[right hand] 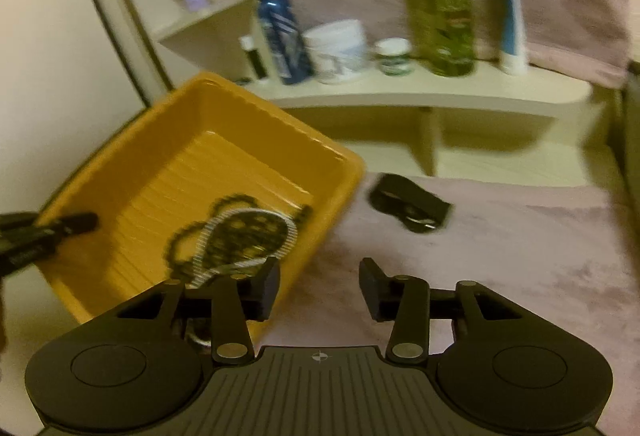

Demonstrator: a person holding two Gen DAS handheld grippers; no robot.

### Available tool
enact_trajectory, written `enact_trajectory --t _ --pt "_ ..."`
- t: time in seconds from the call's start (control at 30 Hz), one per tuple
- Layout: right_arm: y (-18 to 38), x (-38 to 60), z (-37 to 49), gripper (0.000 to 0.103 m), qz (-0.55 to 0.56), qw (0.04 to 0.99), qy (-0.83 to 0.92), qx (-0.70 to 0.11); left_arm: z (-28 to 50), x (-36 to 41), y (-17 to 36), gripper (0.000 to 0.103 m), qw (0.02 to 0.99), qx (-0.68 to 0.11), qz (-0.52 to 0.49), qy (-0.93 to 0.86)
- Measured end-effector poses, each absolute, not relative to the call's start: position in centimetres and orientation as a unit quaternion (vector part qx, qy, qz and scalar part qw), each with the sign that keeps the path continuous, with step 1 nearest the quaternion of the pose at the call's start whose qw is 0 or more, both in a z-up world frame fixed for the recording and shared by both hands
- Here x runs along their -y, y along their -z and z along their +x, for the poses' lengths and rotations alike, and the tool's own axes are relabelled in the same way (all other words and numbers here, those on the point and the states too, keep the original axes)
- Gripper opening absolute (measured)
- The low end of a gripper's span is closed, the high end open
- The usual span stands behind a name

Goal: Organize jewelry
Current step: 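Lower the pearl strand into the tray and open the right gripper, then move the right gripper to the black clip and grasp it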

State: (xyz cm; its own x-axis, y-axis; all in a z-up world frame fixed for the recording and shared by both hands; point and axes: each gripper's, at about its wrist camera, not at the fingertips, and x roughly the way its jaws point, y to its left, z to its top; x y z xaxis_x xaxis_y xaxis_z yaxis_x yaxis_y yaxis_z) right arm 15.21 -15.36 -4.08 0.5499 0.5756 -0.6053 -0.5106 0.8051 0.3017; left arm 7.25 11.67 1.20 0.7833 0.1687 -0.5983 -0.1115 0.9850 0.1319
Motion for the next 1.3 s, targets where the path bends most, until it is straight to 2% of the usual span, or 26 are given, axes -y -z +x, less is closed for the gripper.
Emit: enact_trajectory --t 0.33,0.7,1.0,1.2,1.3 --pt "4.4 17.6 16.8 0.052 -0.006 0.899 -0.274 -0.341 7.3 -11.8 -1.1 0.006 0.943 -0.321 0.045 -0.074" --pt "5.6 15.9 20.7 0.052 -0.129 0.896 -0.298 -0.303 7.4 -11.7 -1.1 0.006 0.942 -0.324 0.045 -0.076" --pt "7.5 13.4 24.0 0.051 -0.197 0.870 -0.337 -0.302 7.8 -11.8 -1.1 0.005 0.940 -0.330 0.046 -0.077" --pt "8.3 11.9 25.6 0.046 -0.233 0.857 -0.347 -0.300 7.9 -11.9 -1.0 0.005 0.938 -0.334 0.046 -0.081" --pt "8.6 11.5 26.2 0.034 -0.235 0.852 -0.355 -0.305 7.9 -11.9 -1.0 0.005 0.937 -0.335 0.046 -0.081"
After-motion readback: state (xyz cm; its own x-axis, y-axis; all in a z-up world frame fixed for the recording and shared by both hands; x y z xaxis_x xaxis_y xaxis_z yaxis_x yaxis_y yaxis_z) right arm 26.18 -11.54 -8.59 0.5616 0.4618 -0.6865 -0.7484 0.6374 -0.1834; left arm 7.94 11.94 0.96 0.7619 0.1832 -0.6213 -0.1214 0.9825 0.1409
